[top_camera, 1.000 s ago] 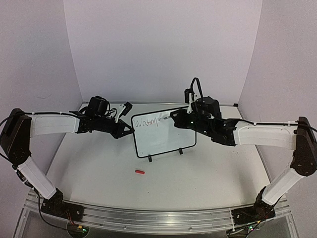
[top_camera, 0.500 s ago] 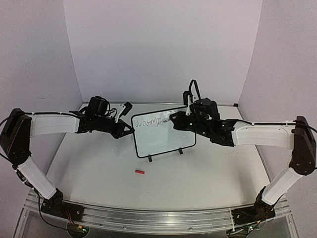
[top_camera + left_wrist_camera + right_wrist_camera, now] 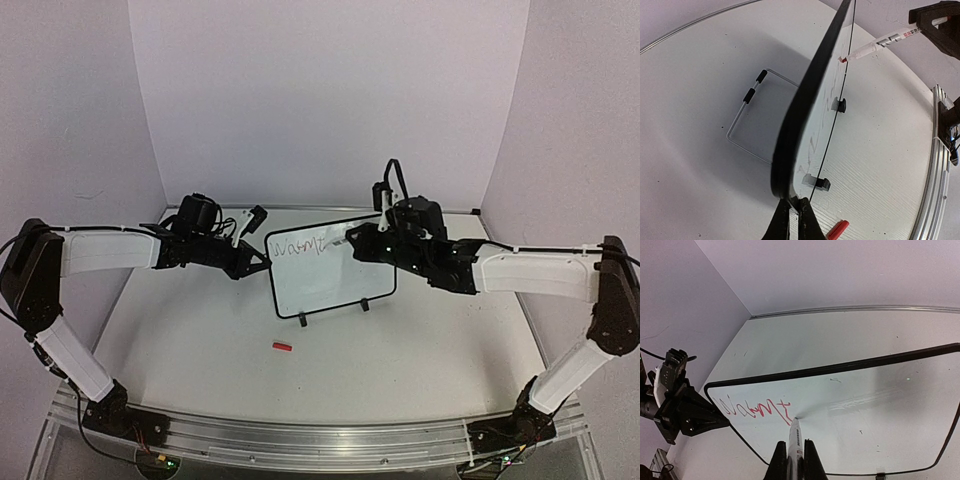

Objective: Write a sentence on the whiteboard

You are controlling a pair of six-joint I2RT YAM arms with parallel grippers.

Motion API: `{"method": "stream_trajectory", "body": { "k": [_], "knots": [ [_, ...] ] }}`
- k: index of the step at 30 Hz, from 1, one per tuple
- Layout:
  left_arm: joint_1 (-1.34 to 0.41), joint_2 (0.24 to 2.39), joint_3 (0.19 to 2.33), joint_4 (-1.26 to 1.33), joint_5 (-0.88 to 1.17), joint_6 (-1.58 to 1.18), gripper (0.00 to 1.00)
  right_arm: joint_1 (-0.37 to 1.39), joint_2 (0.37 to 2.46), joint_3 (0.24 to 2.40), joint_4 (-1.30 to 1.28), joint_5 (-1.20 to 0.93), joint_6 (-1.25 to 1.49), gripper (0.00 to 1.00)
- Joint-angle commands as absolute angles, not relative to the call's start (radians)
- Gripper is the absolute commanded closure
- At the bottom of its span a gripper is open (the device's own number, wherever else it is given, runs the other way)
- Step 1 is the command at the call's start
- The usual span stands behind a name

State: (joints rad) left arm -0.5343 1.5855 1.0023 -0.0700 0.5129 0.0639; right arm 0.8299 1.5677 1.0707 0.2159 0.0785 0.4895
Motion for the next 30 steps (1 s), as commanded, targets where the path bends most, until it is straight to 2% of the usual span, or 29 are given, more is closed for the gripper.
{"method": "stream_trajectory", "body": {
  "k": [1, 30],
  "knots": [
    [-0.535, 1.608, 1.026, -0.123, 0.443, 0.122, 1.00, 0.827, 1.473, 1.062, 0.231, 0.117, 0.471, 1.00],
    [-0.536, 1.618, 1.029, -0.124, 0.448, 0.120, 1.00, 0.827, 1.536, 1.152, 0.239, 0.123, 0.424, 1.00]
  ]
}}
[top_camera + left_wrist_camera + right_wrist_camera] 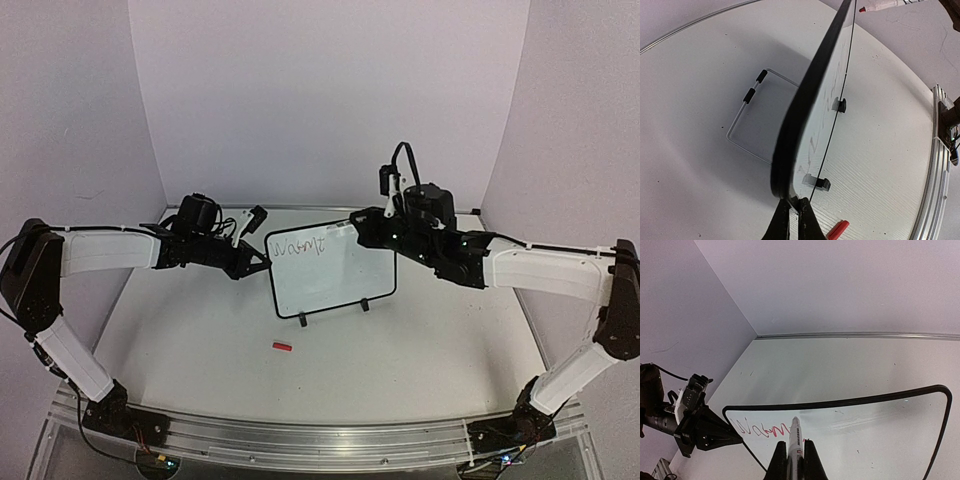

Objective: Write a sentence on the whiteboard

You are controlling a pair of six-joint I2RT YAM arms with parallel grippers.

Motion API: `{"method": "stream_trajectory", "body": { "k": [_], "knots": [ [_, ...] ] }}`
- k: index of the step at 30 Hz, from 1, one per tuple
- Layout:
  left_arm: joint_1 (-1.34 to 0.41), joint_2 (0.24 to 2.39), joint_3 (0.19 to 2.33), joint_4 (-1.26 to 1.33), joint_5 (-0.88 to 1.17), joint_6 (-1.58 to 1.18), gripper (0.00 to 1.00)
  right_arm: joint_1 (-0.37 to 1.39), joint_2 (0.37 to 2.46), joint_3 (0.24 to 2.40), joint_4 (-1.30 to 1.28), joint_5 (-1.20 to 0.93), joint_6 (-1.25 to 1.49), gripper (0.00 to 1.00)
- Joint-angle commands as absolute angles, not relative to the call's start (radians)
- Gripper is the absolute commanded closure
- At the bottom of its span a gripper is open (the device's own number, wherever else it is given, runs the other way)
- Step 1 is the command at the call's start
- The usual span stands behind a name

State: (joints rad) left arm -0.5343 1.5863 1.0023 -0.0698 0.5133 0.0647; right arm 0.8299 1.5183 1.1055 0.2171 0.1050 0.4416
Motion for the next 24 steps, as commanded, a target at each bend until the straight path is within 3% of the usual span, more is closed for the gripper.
{"method": "stream_trajectory", "body": {
  "k": [1, 24],
  "knots": [
    [-0.536, 1.619, 1.029, -0.124, 0.447, 0.120, 1.00, 0.827, 1.540, 1.154, 0.239, 0.126, 0.423, 1.00],
    [-0.535, 1.619, 1.032, -0.124, 0.446, 0.124, 1.00, 0.827, 1.577, 1.106, 0.190, 0.136, 0.454, 1.00]
  ]
}}
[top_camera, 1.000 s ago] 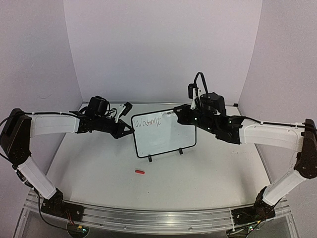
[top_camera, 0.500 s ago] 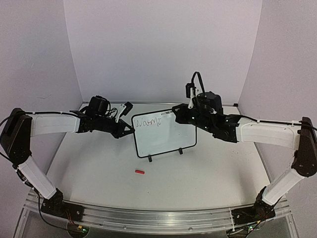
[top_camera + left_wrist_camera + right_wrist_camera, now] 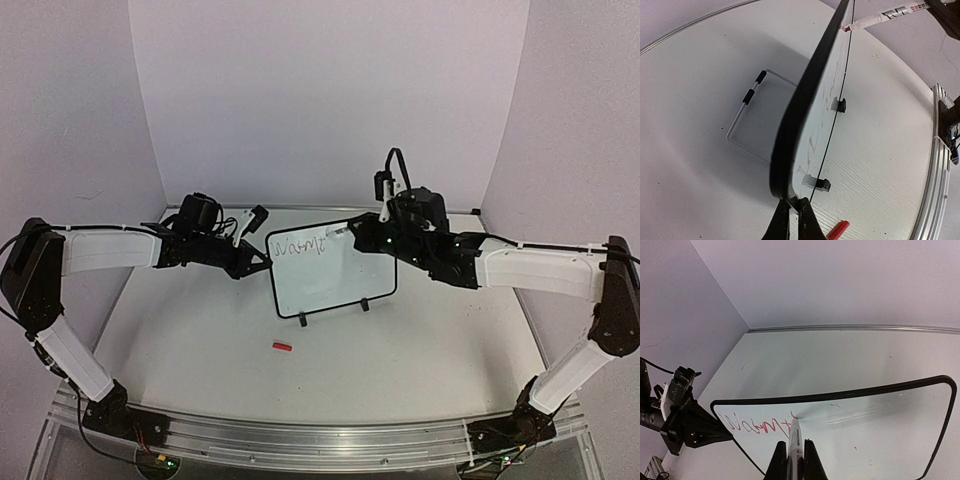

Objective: Write a sentence on the whiteboard

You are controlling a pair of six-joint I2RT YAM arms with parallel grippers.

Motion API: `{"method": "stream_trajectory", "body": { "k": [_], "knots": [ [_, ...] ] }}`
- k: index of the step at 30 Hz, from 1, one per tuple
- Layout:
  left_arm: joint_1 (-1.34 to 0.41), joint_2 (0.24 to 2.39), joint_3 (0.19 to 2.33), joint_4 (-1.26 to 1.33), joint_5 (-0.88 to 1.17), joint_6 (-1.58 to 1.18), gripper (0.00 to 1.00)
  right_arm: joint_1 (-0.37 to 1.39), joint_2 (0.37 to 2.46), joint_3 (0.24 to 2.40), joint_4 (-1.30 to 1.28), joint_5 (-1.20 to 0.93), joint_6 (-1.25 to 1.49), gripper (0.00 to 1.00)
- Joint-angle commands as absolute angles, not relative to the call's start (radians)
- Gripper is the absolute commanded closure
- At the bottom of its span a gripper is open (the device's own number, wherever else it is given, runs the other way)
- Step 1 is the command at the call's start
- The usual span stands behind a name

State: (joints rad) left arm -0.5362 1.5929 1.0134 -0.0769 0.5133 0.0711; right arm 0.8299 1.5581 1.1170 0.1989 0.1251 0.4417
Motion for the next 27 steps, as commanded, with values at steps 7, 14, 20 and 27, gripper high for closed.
{"method": "stream_trajectory", "body": {
  "k": [7, 14, 20, 27],
  "knots": [
    [-0.535, 1.617, 1.032, -0.124, 0.447, 0.123, 1.00, 0.826, 1.590, 1.092, 0.189, 0.116, 0.475, 1.00],
    [-0.535, 1.618, 1.032, -0.124, 0.447, 0.122, 1.00, 0.827, 1.582, 1.093, 0.192, 0.124, 0.474, 1.00],
    [-0.536, 1.615, 1.029, -0.124, 0.447, 0.123, 1.00, 0.827, 1.573, 1.103, 0.229, 0.117, 0.481, 1.00],
    [-0.536, 1.612, 1.028, -0.126, 0.446, 0.121, 1.00, 0.828, 1.550, 1.096, 0.263, 0.119, 0.494, 1.00]
  ]
}}
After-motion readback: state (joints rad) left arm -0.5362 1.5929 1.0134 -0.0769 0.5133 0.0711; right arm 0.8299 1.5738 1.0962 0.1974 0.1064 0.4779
